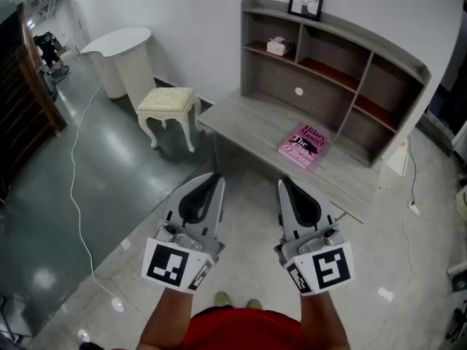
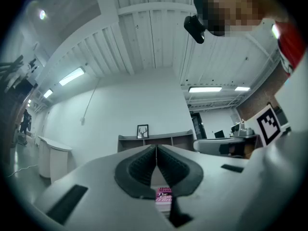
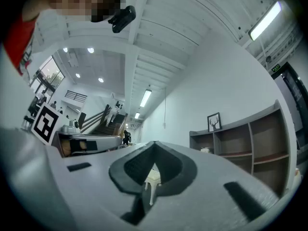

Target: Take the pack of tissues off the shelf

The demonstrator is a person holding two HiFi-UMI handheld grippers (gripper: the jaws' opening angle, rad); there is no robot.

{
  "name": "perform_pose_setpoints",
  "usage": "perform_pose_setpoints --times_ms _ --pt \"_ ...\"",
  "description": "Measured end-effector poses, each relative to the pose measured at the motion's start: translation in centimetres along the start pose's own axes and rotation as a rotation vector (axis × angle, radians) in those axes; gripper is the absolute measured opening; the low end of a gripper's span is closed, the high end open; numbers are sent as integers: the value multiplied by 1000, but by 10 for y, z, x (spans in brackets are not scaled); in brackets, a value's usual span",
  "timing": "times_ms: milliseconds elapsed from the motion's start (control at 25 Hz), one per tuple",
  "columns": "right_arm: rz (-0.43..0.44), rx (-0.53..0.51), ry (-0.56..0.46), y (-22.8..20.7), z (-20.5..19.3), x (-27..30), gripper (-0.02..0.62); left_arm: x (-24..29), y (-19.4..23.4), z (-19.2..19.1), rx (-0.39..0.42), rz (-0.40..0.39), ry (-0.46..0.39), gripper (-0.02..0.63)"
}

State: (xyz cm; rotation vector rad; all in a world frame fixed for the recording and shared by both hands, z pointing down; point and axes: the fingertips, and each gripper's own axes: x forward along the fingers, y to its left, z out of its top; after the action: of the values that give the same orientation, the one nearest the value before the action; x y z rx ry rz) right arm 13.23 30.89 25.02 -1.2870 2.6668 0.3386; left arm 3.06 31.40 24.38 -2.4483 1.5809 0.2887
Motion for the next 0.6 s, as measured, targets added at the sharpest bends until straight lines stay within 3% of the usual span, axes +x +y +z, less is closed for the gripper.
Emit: perform_pose_setpoints --times_ms 600 --pt "-134 -2 85 -10 -50 55 6 -15 109 -24 -13 37 3 12"
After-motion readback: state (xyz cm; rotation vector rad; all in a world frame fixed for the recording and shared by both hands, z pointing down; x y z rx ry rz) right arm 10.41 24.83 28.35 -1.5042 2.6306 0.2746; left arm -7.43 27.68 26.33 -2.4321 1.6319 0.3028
